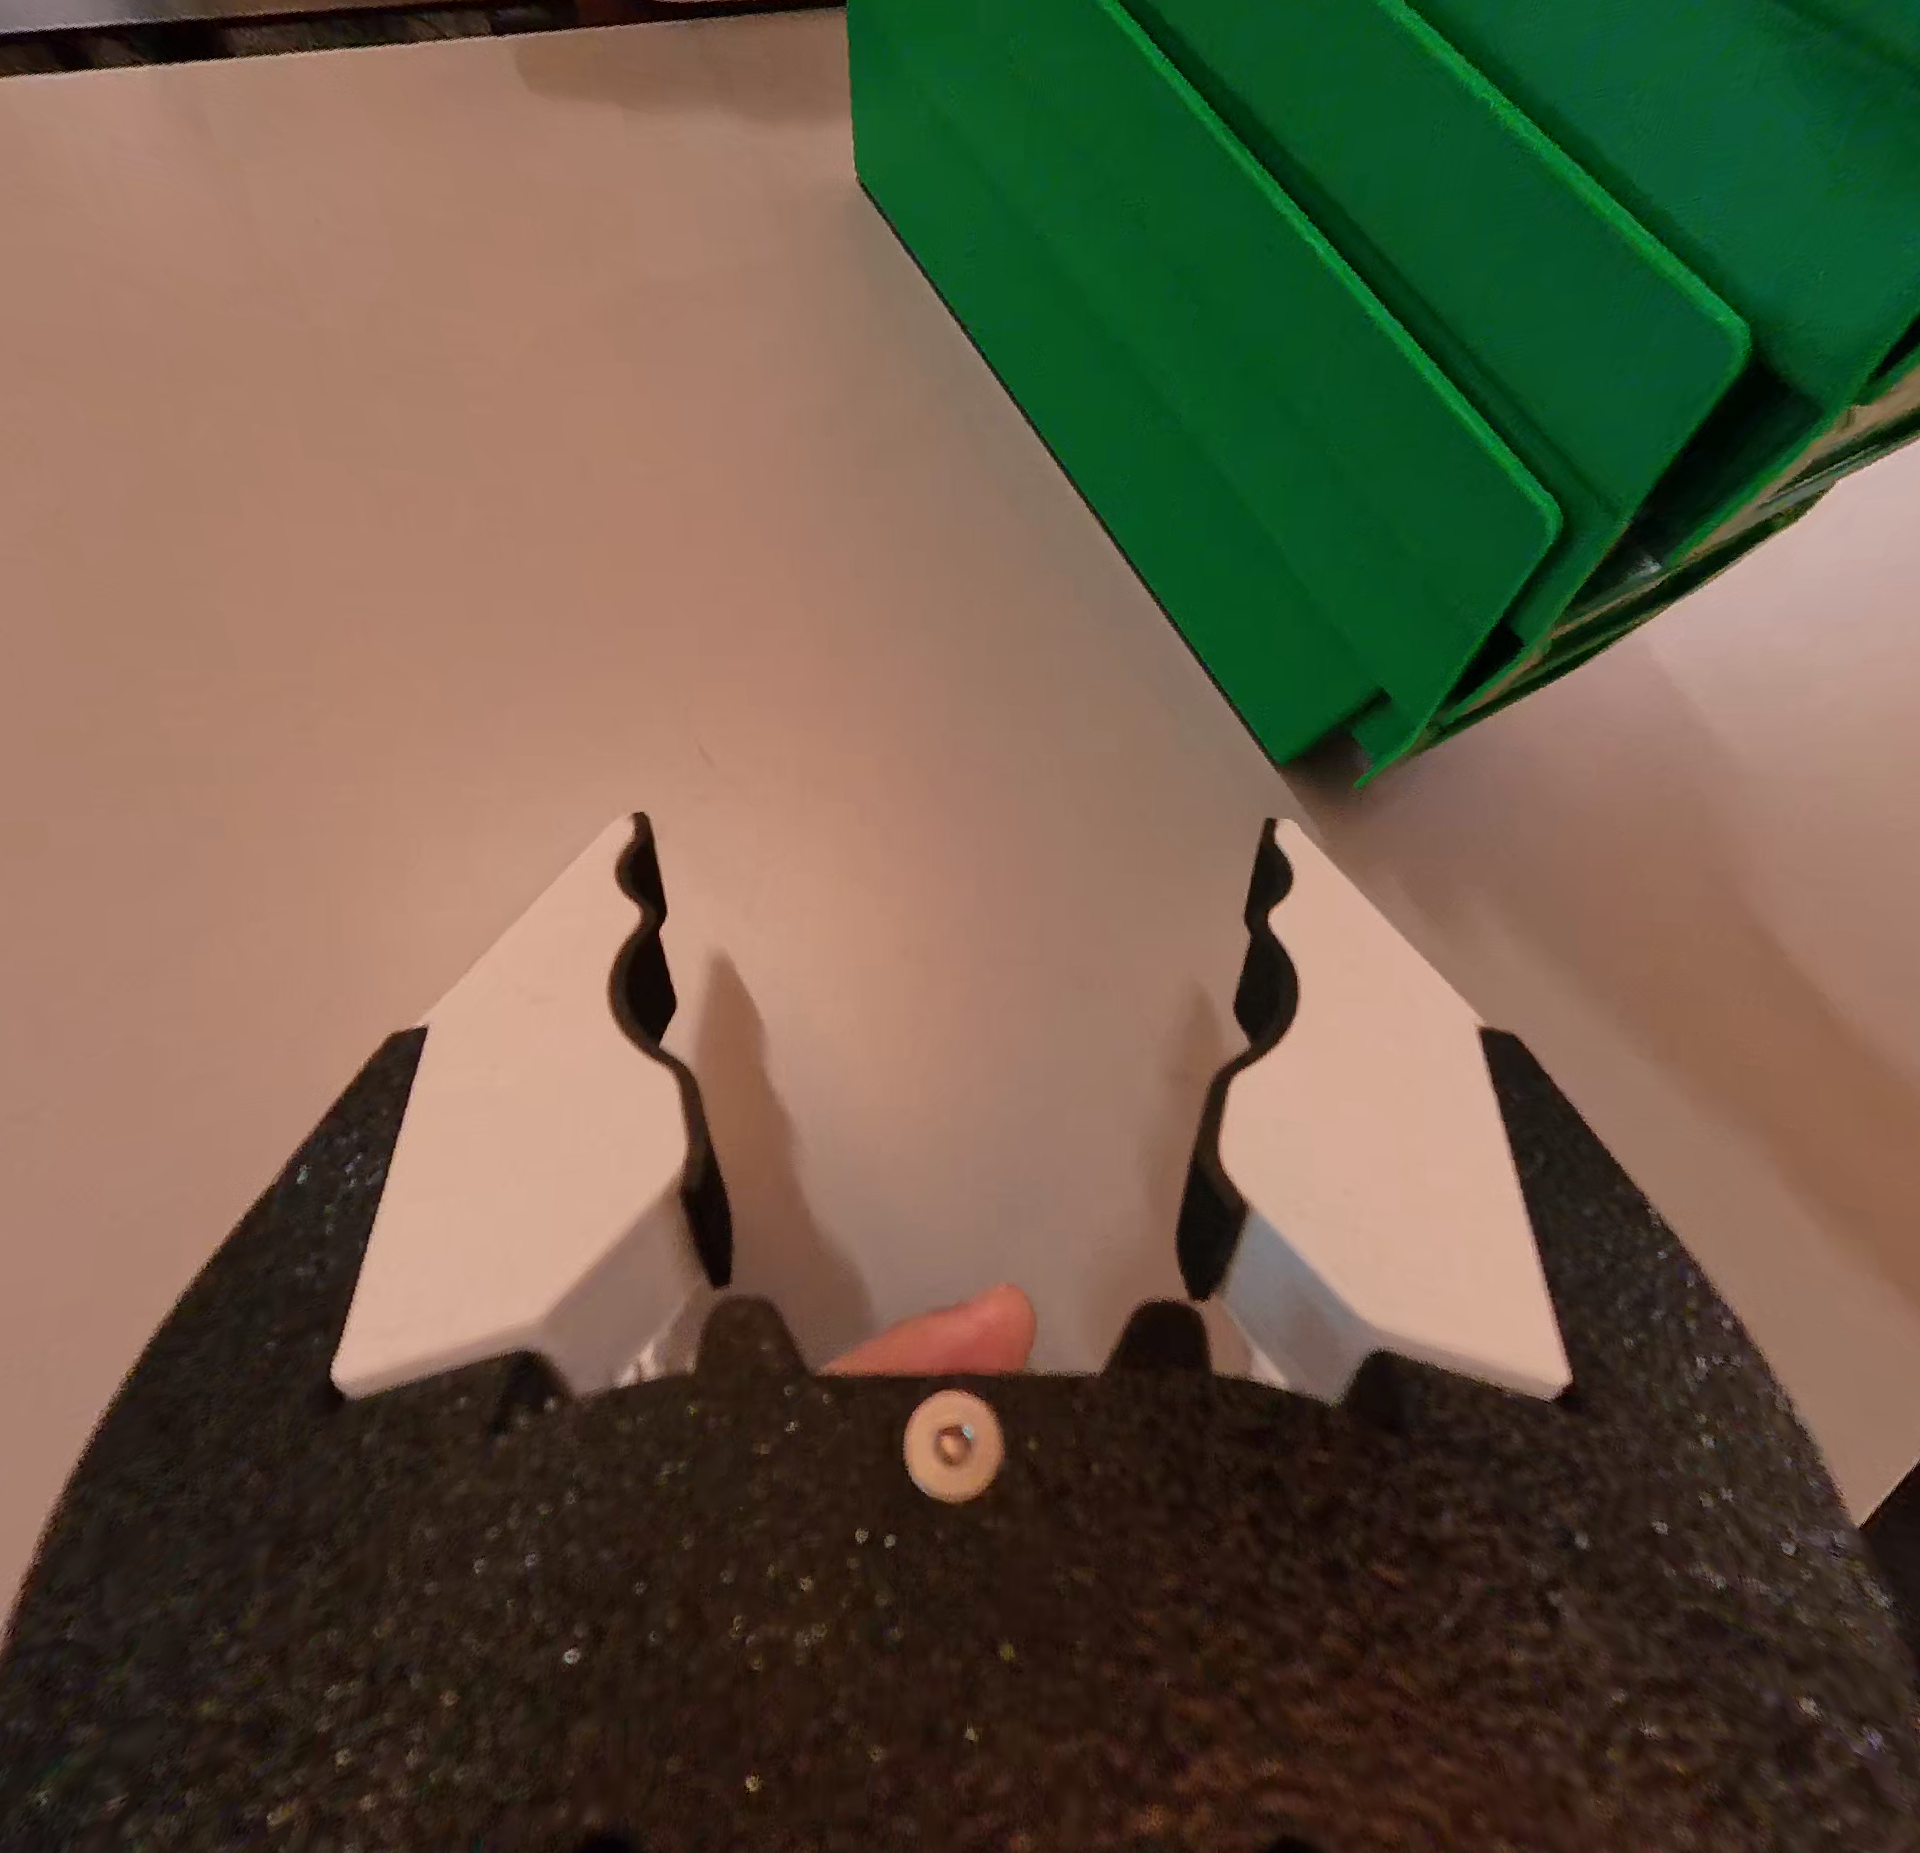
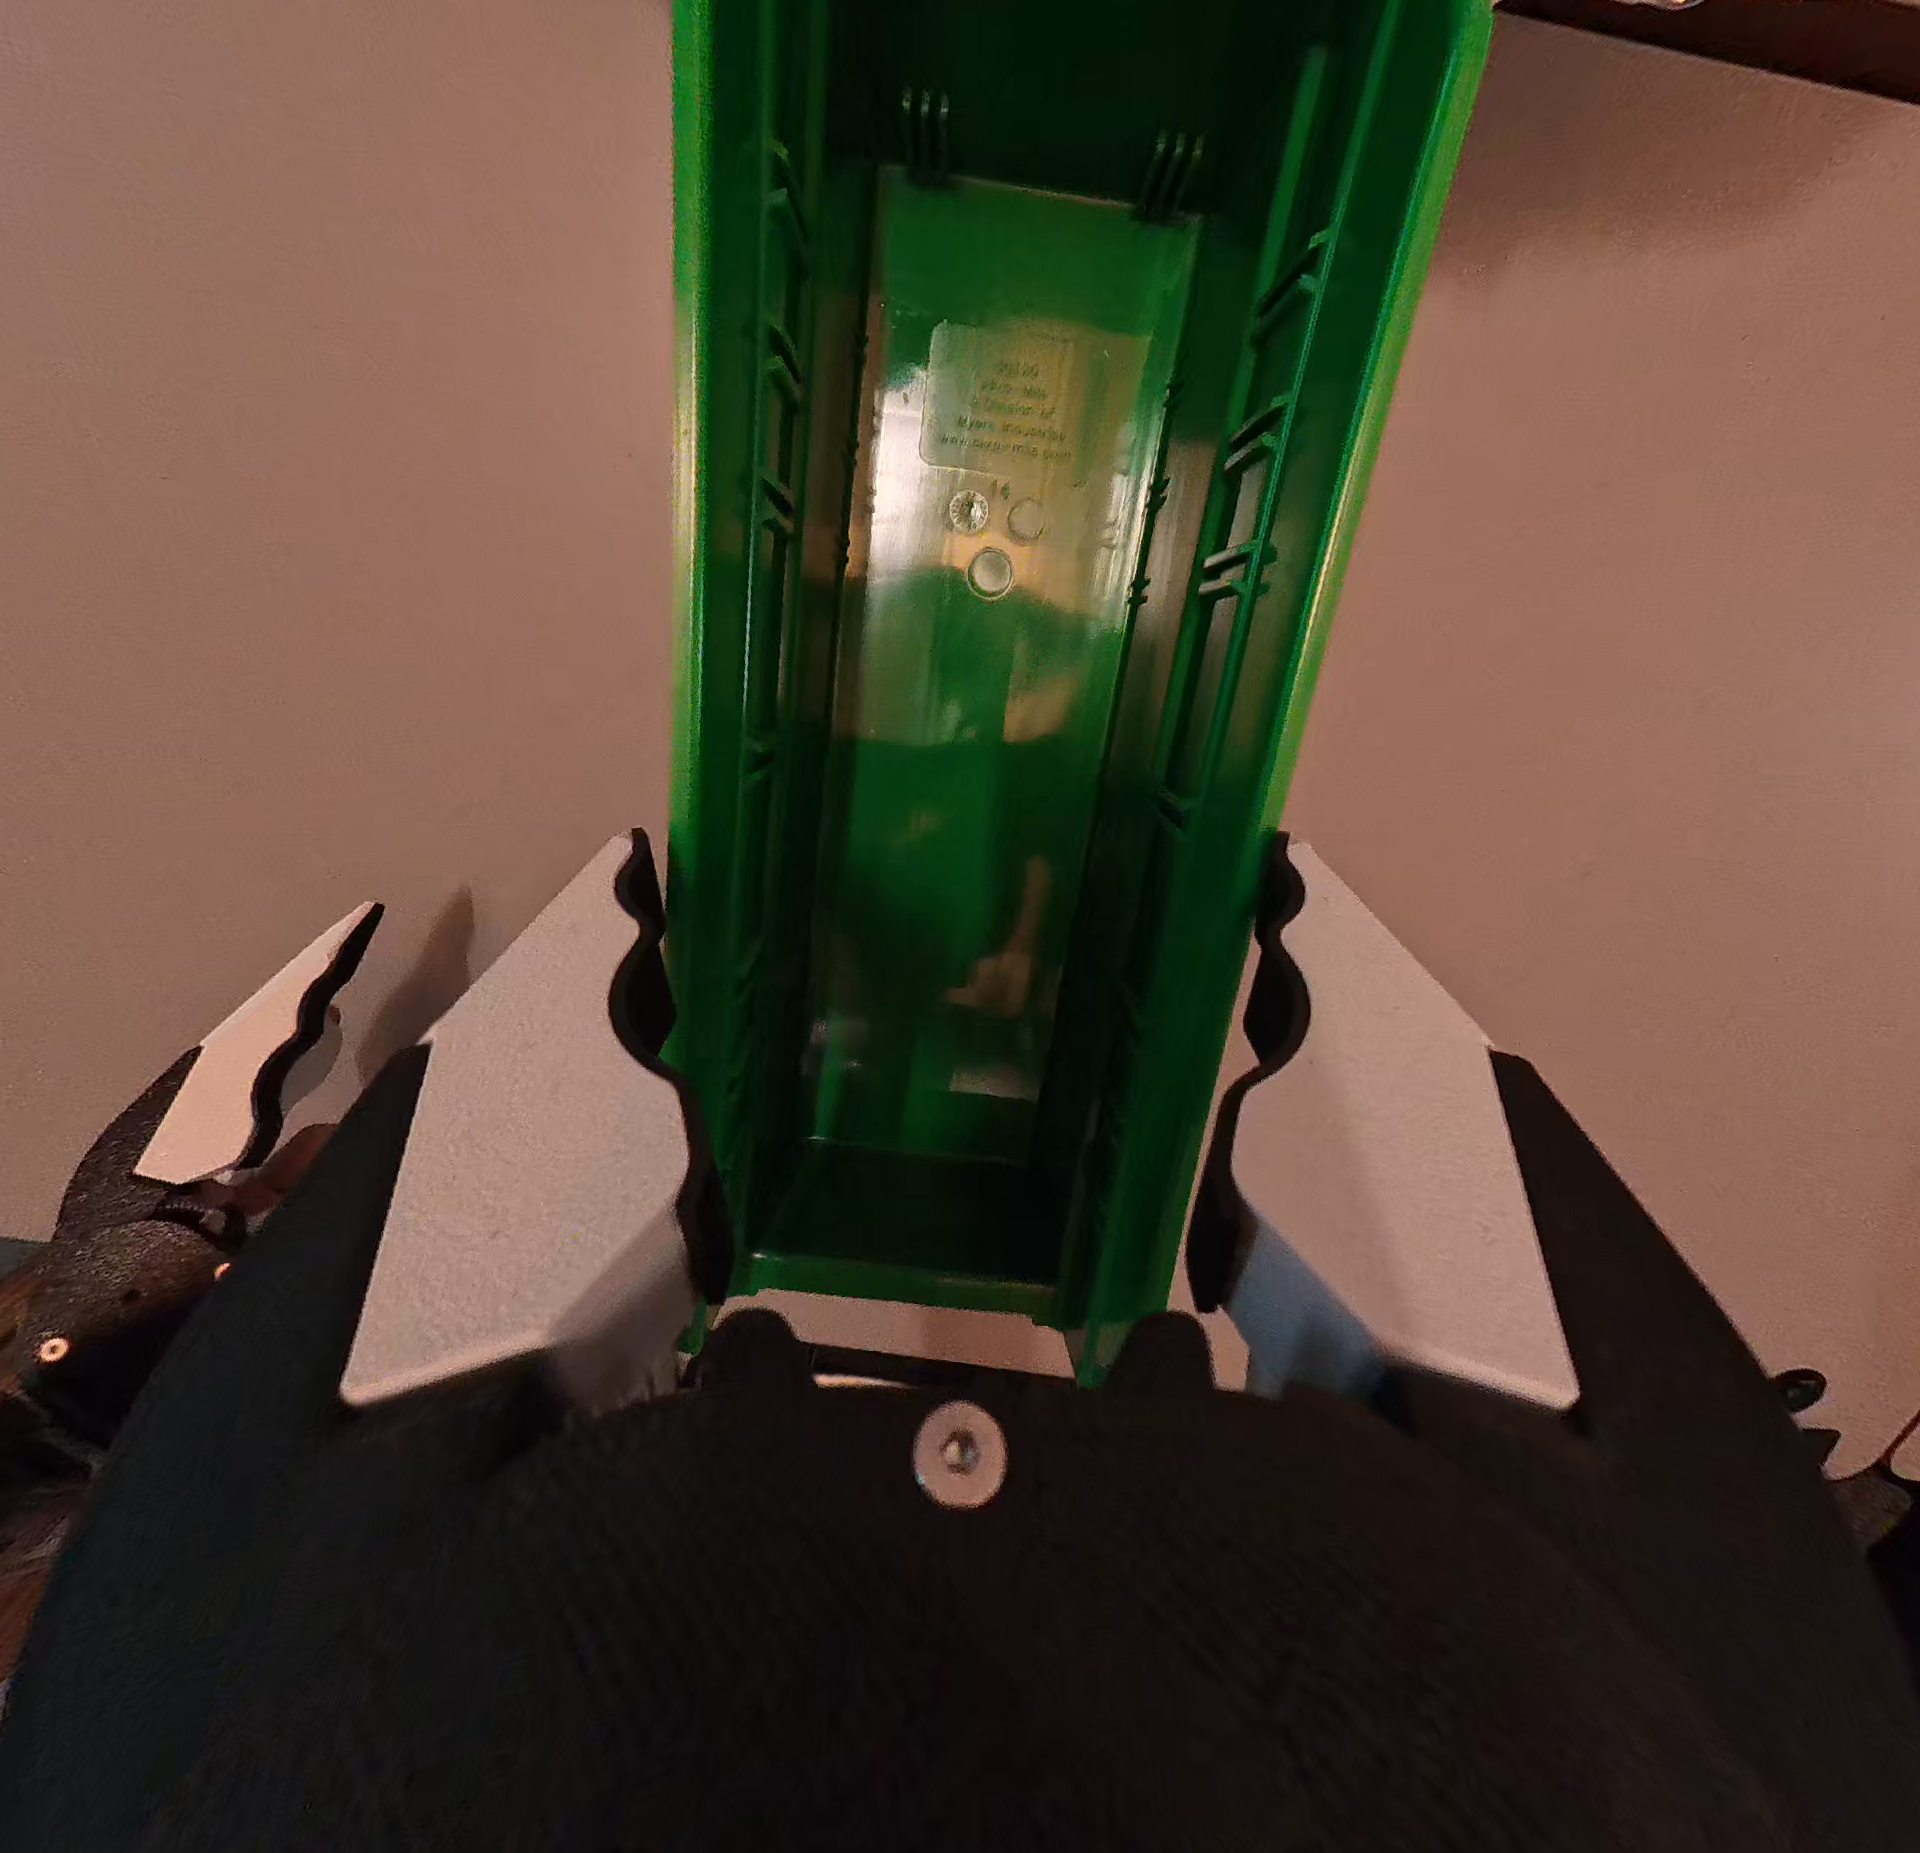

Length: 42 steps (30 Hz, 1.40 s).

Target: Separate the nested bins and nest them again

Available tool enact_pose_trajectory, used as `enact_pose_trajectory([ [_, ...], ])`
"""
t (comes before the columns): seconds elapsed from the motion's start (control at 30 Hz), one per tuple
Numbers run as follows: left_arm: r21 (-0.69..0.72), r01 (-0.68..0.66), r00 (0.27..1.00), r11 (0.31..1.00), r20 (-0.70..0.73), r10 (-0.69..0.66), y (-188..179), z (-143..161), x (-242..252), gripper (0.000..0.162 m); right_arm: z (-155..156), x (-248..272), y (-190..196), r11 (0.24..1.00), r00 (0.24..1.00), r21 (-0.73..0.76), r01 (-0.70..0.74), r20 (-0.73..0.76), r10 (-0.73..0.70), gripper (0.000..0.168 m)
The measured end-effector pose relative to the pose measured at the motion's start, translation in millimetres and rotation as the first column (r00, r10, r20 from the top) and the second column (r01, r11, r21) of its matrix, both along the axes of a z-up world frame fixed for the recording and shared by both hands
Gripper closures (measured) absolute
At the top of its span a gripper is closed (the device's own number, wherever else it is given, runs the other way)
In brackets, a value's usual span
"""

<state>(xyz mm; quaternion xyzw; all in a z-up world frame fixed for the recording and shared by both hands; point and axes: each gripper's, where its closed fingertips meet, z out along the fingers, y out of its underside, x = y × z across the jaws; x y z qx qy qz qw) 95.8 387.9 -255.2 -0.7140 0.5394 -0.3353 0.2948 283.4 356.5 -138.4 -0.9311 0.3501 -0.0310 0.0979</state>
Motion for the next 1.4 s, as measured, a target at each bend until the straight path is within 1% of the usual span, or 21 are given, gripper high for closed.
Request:
enact_pose_trajectory([
  [0.4, 0.003, 0.002, 1.0, 1.0, 0.015, -0.002, -1.1, 6.8, -1.9, 0.052, -8.4, -5.2, -3.6, 0.998, 0.997, 0.01, 0.054, -0.052, -0.054, 0.05],
  [0.43, 0.003, 0.002, 1.0, 1.0, 0.018, -0.002, -1.0, 7.7, -2.0, 0.052, -9.6, -6.0, -3.3, 0.998, 0.997, 0.011, 0.056, -0.058, -0.056, 0.051],
  [0.47, 0.004, 0.002, 1.0, 1.0, 0.02, -0.002, -0.7, 8.5, -2.3, 0.052, -9.1, -6.1, -2.9, 0.998, 0.997, 0.013, 0.057, -0.058, -0.056, 0.056],
  [0.53, 0.004, -0.002, 1.0, 1.0, 0.025, 0.002, 0.7, 10.0, -3.1, 0.052, -8.2, -6.6, -2.9, 0.998, 0.997, 0.009, 0.057, -0.06, -0.056, 0.061],
  [0.67, -0.004, -0.008, 1.0, 1.0, 0.028, 0.008, 2.6, 10.7, -4.2, 0.052, -7.5, -5.5, -3.9, 0.998, 0.996, 0.014, 0.064, -0.071, -0.062, 0.067],
  [0.87, 0.001, -0.004, 0.999, 1.0, 0.035, 0.004, 1.0, 14.0, -4.6, 0.052, -8.9, -7.0, -2.8, 0.998, 0.997, 0.007, 0.06, -0.055, -0.059, 0.059],
  [1.4, 0.003, 0.001, 0.999, 1.0, 0.032, -0.001, -0.5, 13.2, -2.9, 0.052, -10.5, -7.3, -3.2, 0.999, 0.997, 0.0, 0.052, -0.056, -0.052, 0.051],
])
